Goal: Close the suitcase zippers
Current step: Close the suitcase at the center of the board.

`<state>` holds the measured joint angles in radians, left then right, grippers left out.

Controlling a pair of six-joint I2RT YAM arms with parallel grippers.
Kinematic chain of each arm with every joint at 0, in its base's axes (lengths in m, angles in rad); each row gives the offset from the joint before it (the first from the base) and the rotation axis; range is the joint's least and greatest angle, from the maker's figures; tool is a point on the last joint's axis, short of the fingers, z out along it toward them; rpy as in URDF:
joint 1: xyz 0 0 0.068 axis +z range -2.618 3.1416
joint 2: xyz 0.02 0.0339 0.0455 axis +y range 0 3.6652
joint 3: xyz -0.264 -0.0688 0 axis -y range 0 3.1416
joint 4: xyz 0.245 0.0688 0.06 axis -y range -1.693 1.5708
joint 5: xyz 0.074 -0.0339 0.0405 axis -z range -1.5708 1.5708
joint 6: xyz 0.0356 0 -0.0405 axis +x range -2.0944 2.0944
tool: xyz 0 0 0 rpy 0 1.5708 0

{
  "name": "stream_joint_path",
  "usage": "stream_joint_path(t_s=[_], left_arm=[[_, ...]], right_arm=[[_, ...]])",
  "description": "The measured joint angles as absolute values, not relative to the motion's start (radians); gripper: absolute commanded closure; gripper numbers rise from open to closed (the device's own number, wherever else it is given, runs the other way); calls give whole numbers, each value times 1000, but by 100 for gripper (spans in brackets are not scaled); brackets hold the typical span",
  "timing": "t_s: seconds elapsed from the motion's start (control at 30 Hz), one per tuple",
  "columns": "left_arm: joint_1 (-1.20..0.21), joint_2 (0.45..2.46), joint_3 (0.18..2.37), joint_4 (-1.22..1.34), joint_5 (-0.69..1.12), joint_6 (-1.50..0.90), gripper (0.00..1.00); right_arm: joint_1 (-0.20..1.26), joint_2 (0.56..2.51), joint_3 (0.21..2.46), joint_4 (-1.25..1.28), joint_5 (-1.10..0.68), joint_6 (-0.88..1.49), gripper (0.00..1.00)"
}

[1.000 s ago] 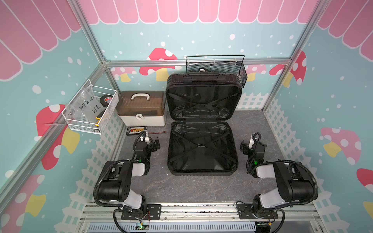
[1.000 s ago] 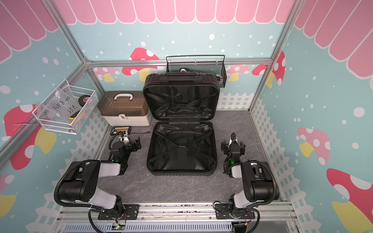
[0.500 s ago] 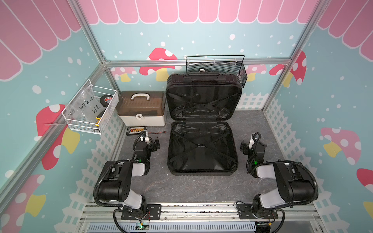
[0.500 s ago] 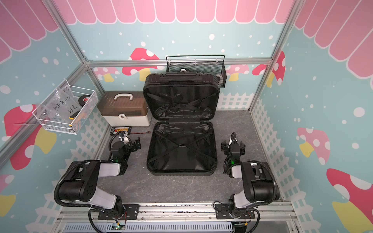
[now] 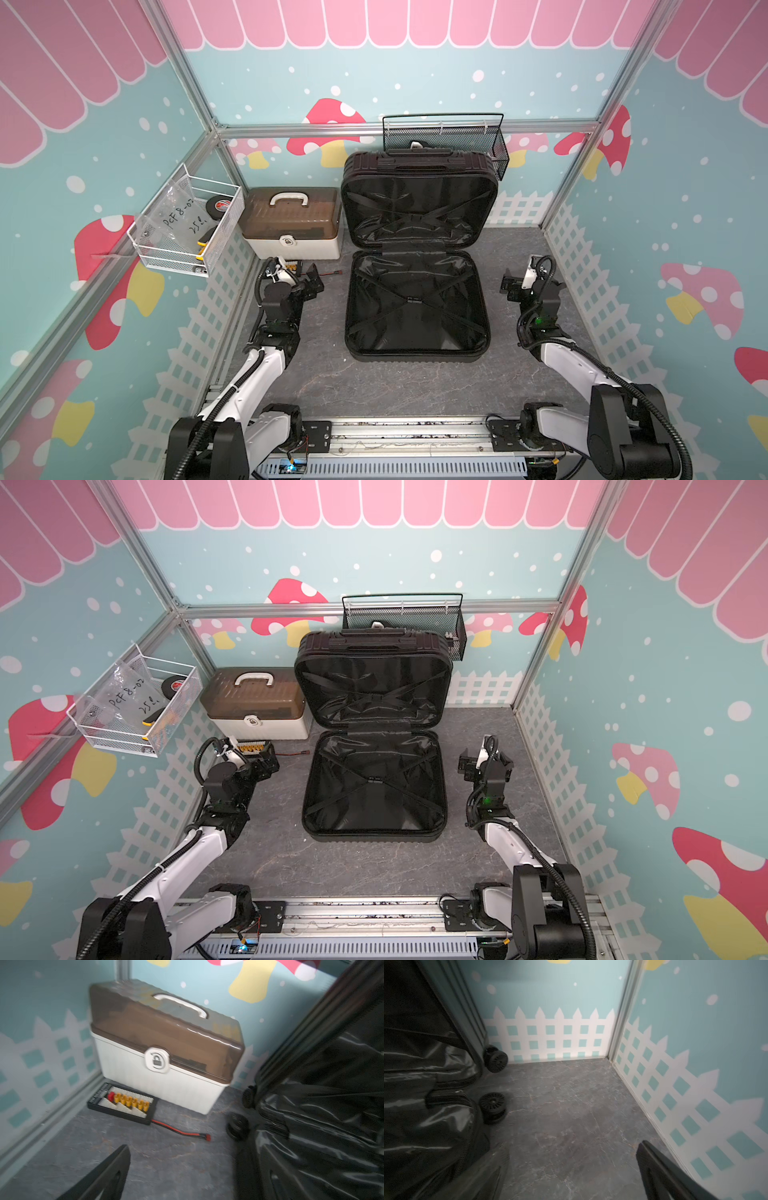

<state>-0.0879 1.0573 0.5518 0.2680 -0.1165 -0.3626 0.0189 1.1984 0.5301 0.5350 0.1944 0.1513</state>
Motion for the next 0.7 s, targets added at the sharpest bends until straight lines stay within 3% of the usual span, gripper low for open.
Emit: stream_joint_path(t_s=[0.2,0.37,0.7], left_arm=[[-279,1139,684,27,1,-455,16],[-310,1254,752,-82,96,-504,26],[-311,1298,783,-224,83,-519,26]], right_arm=[[19,1268,736,444,38,156,25],[20,1380,906,401,-92,159,41],[22,1538,1104,378,-215,158,48]])
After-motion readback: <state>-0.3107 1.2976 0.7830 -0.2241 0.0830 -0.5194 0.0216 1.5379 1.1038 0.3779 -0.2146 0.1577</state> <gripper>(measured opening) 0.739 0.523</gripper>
